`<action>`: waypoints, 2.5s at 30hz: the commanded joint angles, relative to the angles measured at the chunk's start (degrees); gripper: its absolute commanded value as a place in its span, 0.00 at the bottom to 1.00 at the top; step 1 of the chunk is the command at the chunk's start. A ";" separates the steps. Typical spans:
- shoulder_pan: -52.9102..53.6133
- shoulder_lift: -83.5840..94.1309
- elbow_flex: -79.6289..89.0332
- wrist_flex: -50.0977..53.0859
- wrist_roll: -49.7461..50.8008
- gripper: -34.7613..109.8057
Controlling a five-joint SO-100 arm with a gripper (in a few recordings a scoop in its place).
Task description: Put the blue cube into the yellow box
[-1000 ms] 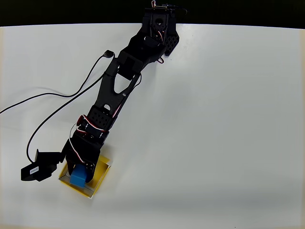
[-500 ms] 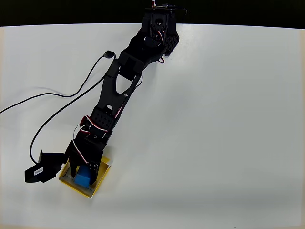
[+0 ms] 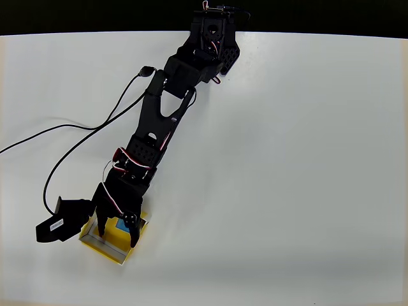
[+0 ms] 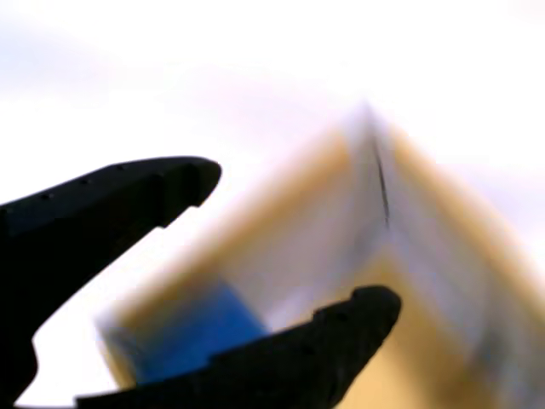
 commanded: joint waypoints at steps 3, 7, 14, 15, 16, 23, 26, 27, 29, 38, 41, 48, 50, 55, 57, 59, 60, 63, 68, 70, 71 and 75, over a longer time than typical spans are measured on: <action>-3.87 24.17 0.70 0.70 -1.76 0.50; -7.65 32.70 5.71 2.46 -2.02 0.51; -16.88 49.31 21.80 7.12 -1.85 0.48; -18.37 51.94 24.87 7.65 -1.85 0.47; -19.86 54.58 27.86 8.26 -1.76 0.46; -27.60 74.18 48.87 12.48 -1.14 0.38; -28.92 82.79 57.74 15.47 -1.76 0.35; -29.00 86.04 61.00 16.79 -2.37 0.34; -29.09 92.29 67.59 19.34 -3.52 0.32; -28.92 111.97 83.32 33.57 -3.34 0.24; -29.09 116.72 86.84 36.30 -2.72 0.24; -26.72 121.55 94.57 42.19 -2.20 0.24; -25.93 121.64 94.66 47.11 -2.29 0.24; -25.84 121.64 94.66 58.45 -0.09 0.24; -25.93 121.64 94.66 63.37 0.53 0.24; -26.10 121.64 94.66 67.15 2.11 0.24; -26.19 121.64 94.66 68.29 3.08 0.24; -26.37 121.64 94.66 69.17 7.12 0.24; -25.49 121.64 94.66 69.17 6.59 0.24; -25.58 121.64 94.66 69.17 6.50 0.24; -25.58 121.64 94.66 69.17 6.59 0.24; -25.66 121.46 94.66 68.82 12.48 0.24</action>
